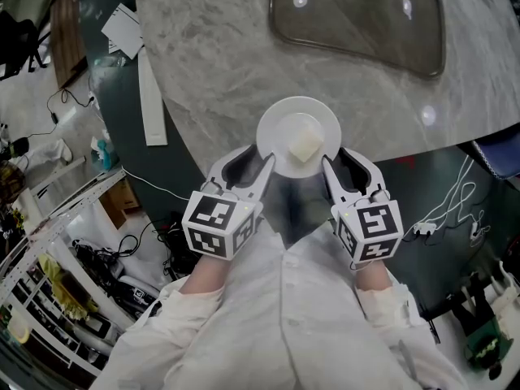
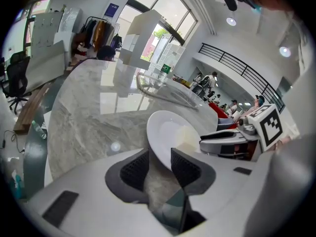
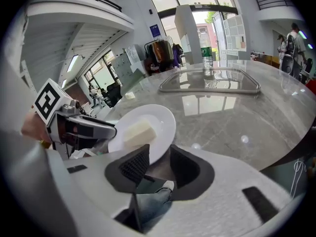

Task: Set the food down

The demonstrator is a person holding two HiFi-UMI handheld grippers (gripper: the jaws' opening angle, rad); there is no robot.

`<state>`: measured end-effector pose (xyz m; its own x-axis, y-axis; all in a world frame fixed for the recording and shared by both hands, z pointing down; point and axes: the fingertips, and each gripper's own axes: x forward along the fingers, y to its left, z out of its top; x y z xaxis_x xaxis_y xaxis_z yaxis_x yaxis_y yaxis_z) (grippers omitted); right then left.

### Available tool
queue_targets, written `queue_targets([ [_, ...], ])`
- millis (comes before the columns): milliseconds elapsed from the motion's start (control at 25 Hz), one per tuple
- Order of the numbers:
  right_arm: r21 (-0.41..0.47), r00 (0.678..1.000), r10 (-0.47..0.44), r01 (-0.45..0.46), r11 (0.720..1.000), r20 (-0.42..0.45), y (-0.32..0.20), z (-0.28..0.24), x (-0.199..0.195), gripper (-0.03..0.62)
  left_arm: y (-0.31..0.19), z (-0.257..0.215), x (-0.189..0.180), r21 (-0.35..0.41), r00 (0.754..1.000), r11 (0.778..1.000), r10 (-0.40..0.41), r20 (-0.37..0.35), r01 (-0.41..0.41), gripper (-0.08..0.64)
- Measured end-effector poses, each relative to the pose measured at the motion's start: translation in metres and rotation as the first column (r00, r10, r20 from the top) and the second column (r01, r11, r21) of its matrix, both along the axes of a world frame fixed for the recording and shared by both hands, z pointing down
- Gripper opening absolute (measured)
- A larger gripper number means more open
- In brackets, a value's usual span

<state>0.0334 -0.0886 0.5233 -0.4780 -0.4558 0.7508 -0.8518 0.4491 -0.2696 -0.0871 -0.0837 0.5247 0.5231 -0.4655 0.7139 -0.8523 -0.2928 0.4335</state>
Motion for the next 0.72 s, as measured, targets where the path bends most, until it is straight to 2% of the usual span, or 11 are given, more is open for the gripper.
queue_targets([
  [440, -0.013, 1.000, 0.015, -0.015, 1.000, 0.022, -0.0020, 0.0007, -0.0065, 0.103, 0.0009, 0.0011, -0.0013, -0.007, 1.000, 1.000, 0.001, 0.000, -0.001, 0.140],
  [720, -0.008, 0.999, 0.036, -0.036, 0.999, 0.024, -0.0028, -0.0066, -0.0070, 0.098, -0.0027, -0.0047, -0.0037, -0.002, 0.999, 1.000, 0.019, -0.036, -0.019, 0.130],
])
